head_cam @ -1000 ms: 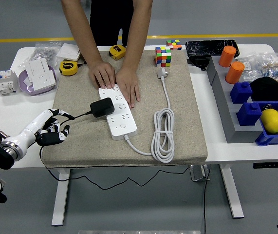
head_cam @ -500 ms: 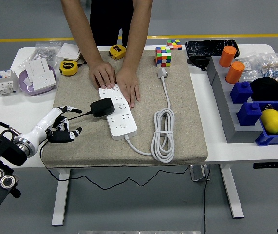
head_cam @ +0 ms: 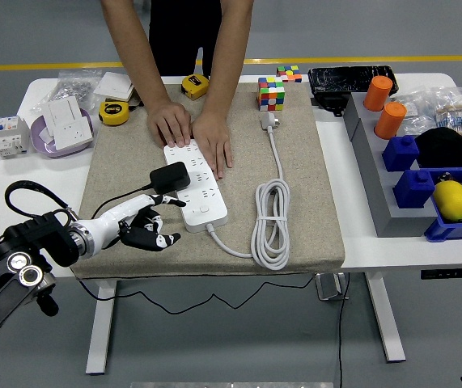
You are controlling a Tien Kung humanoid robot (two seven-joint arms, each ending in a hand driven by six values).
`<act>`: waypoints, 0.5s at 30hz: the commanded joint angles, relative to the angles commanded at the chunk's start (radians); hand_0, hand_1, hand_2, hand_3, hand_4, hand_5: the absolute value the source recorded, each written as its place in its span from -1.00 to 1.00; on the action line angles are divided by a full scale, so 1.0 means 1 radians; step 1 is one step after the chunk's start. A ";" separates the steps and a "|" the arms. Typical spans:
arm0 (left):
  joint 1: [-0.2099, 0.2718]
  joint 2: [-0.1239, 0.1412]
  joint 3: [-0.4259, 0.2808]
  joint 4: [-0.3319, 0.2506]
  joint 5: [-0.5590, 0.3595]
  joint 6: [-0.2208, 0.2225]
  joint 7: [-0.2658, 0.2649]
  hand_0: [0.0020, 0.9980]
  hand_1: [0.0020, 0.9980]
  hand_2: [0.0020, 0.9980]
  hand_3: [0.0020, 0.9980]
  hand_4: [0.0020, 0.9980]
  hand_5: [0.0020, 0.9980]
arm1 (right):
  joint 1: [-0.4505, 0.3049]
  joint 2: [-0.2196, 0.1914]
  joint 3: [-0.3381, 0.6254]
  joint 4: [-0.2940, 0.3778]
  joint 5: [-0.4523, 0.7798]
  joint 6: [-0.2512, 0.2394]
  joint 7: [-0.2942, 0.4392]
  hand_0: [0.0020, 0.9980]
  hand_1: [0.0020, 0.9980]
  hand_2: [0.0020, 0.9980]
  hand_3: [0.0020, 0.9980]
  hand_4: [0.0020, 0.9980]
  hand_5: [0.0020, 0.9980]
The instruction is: Pick up the plug,place it near the board,insert it into the board,press the button
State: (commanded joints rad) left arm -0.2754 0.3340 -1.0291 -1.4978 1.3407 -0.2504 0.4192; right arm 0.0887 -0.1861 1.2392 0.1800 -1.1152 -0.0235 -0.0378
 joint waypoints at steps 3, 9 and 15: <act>-0.031 -0.016 0.023 0.030 -0.015 -0.004 -0.001 -0.75 -1.00 -0.67 0.77 0.33 -1.00 | 0.001 -0.001 0.002 0.000 -0.005 0.000 -0.002 1.00 0.59 0.44 0.46 1.00 0.70; -0.078 -0.051 0.050 0.079 0.001 -0.010 0.009 -0.75 -1.00 -0.67 0.77 0.33 -1.00 | 0.006 -0.002 -0.006 0.000 0.000 0.001 -0.001 1.00 0.59 0.44 0.46 1.00 0.71; -0.094 -0.056 0.064 0.107 0.011 -0.019 0.025 -0.75 -1.00 -0.67 0.76 0.33 -1.00 | 0.007 -0.003 -0.003 0.000 -0.002 0.000 -0.002 1.00 0.59 0.44 0.46 1.00 0.71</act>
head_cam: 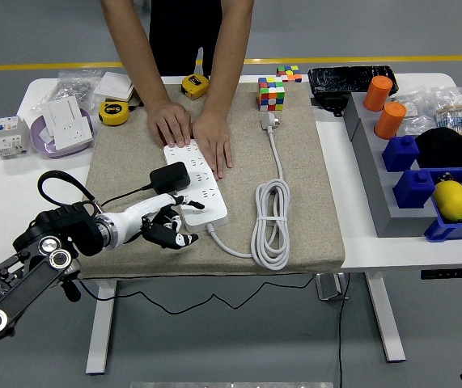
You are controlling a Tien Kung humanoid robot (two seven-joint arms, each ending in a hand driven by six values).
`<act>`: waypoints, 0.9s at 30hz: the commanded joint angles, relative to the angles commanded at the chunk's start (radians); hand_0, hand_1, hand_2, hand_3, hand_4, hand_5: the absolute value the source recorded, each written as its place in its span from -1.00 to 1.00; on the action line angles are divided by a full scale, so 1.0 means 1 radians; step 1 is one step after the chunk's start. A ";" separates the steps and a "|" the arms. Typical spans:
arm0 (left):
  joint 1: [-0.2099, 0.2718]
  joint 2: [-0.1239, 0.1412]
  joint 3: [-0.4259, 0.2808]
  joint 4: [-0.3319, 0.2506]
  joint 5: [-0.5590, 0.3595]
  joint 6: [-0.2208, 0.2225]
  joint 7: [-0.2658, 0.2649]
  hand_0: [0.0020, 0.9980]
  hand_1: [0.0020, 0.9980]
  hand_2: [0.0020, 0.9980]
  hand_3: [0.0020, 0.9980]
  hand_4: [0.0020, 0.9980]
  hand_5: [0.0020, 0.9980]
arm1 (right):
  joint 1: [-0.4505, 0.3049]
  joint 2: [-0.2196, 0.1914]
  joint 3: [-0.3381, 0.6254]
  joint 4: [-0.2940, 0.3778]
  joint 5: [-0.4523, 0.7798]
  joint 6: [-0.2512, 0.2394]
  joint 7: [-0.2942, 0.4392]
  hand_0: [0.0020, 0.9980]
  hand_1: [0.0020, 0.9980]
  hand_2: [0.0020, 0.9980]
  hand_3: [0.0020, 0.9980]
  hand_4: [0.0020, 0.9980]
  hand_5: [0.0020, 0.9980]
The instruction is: Pick up the plug,place it near the board,insert it into the board,press the button
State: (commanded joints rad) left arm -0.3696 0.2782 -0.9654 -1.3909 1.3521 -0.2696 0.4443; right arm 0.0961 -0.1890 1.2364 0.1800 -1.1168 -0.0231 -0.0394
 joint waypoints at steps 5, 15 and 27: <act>-0.006 0.001 0.001 0.016 0.034 0.005 0.009 -0.75 -1.00 -0.65 0.76 0.35 -1.00 | 0.001 0.000 0.000 0.000 0.001 0.000 0.001 1.00 0.59 0.44 0.46 1.00 0.77; -0.027 -0.006 0.019 0.016 0.068 0.011 0.013 -0.75 -1.00 -0.65 0.74 0.35 -1.00 | 0.004 -0.001 0.001 0.000 0.000 0.001 0.000 1.00 0.59 0.44 0.46 1.00 0.79; -0.066 -0.013 0.067 0.026 0.111 0.013 0.026 -0.75 -1.00 -0.65 0.72 0.35 -1.00 | 0.006 -0.001 0.000 0.000 0.002 0.001 0.000 1.00 0.59 0.44 0.46 1.00 0.80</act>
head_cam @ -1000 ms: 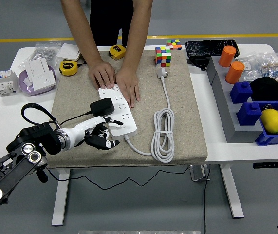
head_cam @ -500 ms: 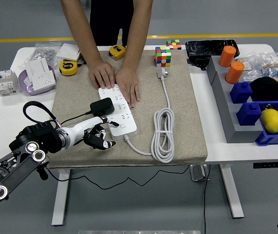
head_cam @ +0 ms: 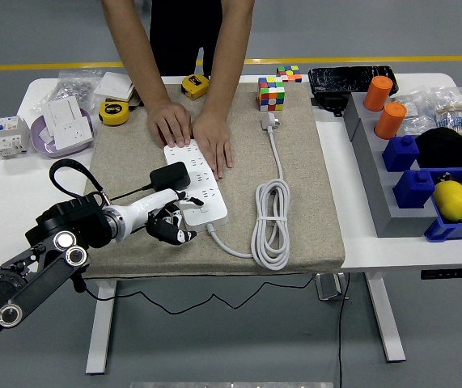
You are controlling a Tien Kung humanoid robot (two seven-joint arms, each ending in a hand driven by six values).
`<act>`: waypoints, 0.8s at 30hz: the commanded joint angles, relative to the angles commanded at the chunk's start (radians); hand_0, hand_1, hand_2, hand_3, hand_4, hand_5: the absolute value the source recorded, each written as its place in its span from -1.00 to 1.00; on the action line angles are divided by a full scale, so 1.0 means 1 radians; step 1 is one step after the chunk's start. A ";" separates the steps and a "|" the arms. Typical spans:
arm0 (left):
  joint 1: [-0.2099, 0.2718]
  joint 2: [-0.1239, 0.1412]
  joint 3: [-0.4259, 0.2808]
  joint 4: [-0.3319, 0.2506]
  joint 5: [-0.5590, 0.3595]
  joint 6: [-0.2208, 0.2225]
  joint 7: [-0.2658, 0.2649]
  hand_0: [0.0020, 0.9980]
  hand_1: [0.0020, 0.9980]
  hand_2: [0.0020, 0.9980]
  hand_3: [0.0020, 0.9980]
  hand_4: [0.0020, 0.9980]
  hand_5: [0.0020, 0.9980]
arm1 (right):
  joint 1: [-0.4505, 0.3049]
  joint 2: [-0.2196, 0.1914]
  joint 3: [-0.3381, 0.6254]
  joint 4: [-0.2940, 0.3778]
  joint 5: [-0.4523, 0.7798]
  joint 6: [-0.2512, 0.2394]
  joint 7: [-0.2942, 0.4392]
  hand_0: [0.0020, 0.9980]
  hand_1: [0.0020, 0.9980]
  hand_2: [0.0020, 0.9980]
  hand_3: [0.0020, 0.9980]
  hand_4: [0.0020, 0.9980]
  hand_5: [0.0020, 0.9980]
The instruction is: Pick up the plug,place it near the board,insert it into the board,press the button
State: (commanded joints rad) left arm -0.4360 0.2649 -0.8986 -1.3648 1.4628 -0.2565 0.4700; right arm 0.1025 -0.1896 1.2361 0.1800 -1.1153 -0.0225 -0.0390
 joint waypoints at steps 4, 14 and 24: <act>-0.001 0.000 0.009 0.003 0.010 -0.004 0.009 -0.75 -1.00 -0.65 0.72 0.35 -1.00 | -0.001 0.000 0.002 0.000 -0.003 0.000 -0.001 1.00 0.59 0.44 0.46 1.00 0.80; -0.004 0.002 0.025 0.003 0.023 -0.003 0.016 -0.75 -1.00 -0.65 0.71 0.35 -1.00 | -0.002 0.000 0.001 0.000 -0.006 0.000 -0.001 1.00 0.59 0.44 0.46 1.00 0.80; -0.035 0.010 0.081 0.019 0.003 -0.010 0.024 -0.75 -1.00 -0.65 0.68 0.34 -1.00 | -0.001 -0.003 -0.002 0.000 -0.003 0.000 -0.001 1.00 0.59 0.44 0.46 1.00 0.80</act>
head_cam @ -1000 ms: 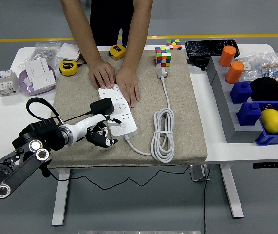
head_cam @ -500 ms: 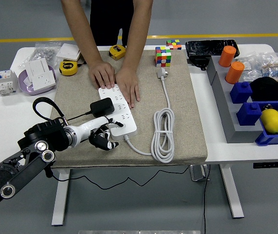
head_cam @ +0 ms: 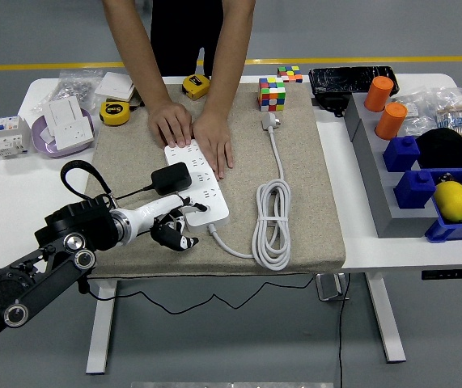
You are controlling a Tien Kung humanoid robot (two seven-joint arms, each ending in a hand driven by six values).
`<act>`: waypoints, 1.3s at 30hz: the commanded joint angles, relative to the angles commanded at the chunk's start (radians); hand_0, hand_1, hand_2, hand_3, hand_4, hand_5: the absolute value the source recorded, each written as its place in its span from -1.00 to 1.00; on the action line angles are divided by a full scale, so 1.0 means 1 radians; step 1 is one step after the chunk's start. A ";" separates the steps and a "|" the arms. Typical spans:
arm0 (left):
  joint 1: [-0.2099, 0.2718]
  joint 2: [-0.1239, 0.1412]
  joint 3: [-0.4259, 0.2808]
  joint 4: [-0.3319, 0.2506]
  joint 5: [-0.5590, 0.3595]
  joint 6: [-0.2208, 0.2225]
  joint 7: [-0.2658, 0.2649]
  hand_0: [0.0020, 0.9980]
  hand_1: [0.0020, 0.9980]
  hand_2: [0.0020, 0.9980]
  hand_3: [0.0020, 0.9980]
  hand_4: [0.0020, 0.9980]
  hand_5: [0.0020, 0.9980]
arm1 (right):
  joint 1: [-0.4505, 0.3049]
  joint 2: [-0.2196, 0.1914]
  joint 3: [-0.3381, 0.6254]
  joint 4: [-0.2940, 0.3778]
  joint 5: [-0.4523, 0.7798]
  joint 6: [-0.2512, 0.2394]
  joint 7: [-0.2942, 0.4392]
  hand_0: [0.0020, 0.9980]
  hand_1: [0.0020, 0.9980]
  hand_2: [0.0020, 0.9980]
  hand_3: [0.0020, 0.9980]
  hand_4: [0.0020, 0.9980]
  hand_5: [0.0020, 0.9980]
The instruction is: Pick up the plug,place it near the board,insert it into the board,press the button
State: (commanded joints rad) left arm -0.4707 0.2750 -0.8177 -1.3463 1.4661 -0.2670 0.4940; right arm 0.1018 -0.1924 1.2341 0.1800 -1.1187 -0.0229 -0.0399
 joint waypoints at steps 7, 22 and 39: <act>0.013 0.002 -0.040 -0.040 0.033 0.013 -0.011 -0.75 -1.00 -0.64 0.68 0.34 -1.00 | -0.003 0.001 0.005 0.000 -0.004 0.000 -0.002 1.00 0.59 0.44 0.46 1.00 0.80; 0.063 -0.057 -0.335 -0.174 0.113 0.229 -0.259 -0.57 -0.72 -0.40 0.31 0.07 -1.00 | 0.001 0.007 0.005 0.000 0.002 -0.001 0.000 1.00 0.59 0.44 0.46 1.00 0.81; -0.011 -0.150 -0.330 0.266 -0.230 0.284 -0.416 0.92 0.93 0.84 0.80 1.00 -0.36 | 0.005 0.007 -0.010 0.000 0.009 0.001 -0.001 1.00 0.59 0.44 0.46 1.00 0.81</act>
State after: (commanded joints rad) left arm -0.4820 0.1247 -1.1477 -1.0803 1.2362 0.0169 0.0778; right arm 0.1065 -0.1859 1.2239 0.1800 -1.1098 -0.0223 -0.0411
